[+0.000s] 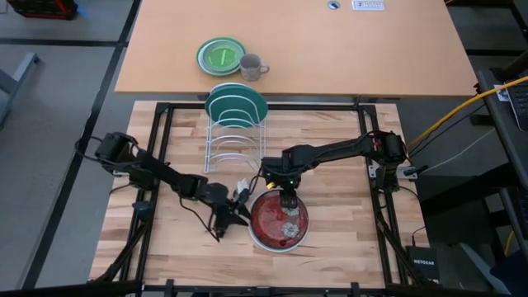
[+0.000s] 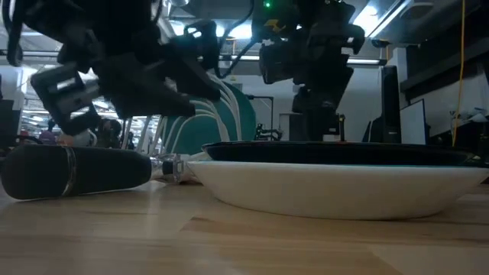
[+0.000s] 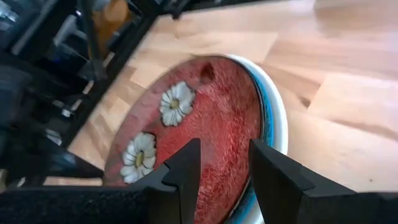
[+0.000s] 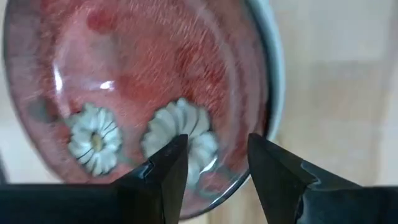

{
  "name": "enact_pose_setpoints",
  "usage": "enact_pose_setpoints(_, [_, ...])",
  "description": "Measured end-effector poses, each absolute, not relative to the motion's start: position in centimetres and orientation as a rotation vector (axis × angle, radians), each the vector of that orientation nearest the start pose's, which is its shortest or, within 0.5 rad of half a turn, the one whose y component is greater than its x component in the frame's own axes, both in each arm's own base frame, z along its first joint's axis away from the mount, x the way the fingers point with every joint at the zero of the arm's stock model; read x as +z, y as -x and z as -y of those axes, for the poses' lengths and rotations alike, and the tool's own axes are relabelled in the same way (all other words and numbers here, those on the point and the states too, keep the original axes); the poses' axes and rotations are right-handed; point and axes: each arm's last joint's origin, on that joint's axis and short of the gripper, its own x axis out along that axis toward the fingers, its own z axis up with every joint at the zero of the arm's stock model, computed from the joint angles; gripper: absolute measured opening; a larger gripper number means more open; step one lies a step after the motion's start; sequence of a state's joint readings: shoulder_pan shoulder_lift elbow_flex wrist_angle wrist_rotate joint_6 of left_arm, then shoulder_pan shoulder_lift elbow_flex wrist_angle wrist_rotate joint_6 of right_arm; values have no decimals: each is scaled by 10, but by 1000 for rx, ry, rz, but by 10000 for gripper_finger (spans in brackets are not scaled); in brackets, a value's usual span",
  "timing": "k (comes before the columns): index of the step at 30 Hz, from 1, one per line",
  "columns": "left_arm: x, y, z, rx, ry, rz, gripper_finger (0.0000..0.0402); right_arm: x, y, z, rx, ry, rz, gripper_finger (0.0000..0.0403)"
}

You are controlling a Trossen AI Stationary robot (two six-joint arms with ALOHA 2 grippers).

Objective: Sort dishes
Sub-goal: Put the red plate into the white dish rack

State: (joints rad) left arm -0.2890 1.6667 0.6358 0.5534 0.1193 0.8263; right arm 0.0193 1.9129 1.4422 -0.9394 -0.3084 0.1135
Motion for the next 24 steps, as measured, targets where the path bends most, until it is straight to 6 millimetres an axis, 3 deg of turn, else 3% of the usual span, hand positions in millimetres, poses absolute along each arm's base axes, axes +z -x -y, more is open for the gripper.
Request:
enact_pose_setpoints(7, [130, -302, 95, -642, -949, -370, 125, 201, -367, -19, 223, -463, -1454, 169])
enact_pose_setpoints(24, [127, -311, 94, -603, -1022, -401, 125, 202, -372, -18, 176, -418, -1394, 169])
